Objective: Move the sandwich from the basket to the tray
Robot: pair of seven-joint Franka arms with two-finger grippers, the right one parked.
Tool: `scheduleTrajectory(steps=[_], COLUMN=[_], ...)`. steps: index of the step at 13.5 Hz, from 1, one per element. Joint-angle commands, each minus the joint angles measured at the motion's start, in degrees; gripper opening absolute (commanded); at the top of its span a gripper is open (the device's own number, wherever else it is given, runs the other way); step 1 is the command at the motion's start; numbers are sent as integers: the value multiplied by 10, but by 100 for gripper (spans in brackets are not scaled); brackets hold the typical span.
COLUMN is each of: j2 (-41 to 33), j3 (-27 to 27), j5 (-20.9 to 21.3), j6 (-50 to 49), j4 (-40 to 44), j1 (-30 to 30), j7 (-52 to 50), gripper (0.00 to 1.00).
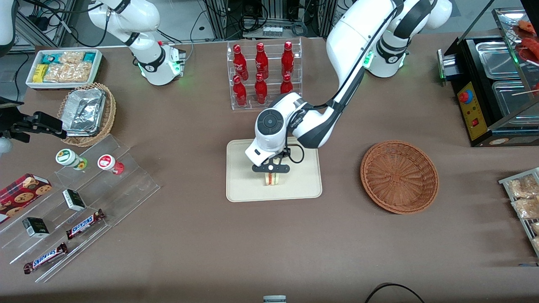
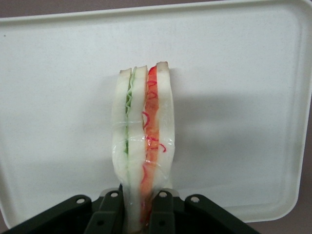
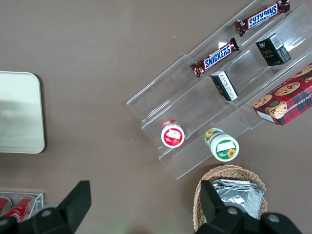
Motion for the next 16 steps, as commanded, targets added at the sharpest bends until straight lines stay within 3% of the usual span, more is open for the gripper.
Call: scheduleTrajectory(steps=[1, 16], j2=[15, 23], j3=[4, 4], j5=[-2, 1], j6=[-1, 8], j4=[27, 27], j1=[-9, -16], j7=[-8, -41], gripper=[0, 0])
